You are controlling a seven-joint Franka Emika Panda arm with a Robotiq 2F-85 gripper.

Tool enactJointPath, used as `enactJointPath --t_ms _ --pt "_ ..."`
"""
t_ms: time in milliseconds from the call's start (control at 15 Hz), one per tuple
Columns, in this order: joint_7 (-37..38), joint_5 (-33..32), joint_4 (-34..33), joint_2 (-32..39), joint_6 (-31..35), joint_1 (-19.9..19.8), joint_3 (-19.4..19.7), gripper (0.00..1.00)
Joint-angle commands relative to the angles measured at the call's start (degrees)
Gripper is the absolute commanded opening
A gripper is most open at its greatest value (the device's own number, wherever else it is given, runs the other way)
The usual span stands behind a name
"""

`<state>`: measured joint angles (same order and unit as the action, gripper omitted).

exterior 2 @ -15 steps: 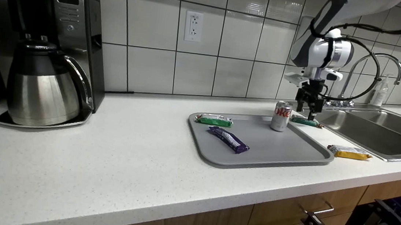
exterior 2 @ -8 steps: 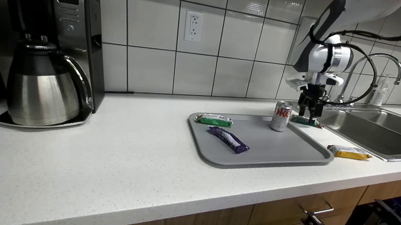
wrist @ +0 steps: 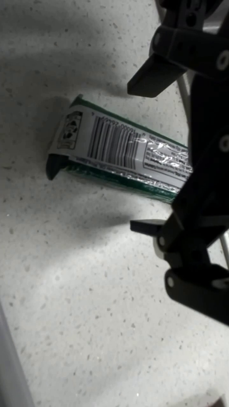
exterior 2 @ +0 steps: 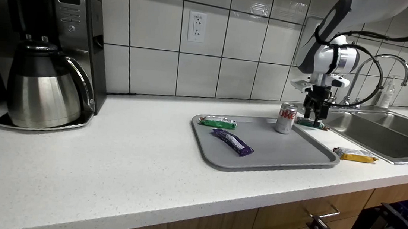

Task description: Put the chocolate bars on the tray

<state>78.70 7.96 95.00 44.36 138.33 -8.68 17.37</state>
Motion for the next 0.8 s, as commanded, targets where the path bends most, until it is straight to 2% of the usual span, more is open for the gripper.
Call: enactJointPath --t_ms 0,133,533,733 --pt "0.86 0.42 -1.23 -0.30 -2.00 -0.41 -0.30 0.74" --pt "0.79 0.43 -1.28 -0.40 -1.88 -0.44 -0.31 0.65" --pt "0.50 0.25 -1.27 -0.96 -1.53 -0.37 -0.26 0.18" --pt "0.12 0.04 -0.90 -1.56 -1.33 -0.29 -0.24 0.17"
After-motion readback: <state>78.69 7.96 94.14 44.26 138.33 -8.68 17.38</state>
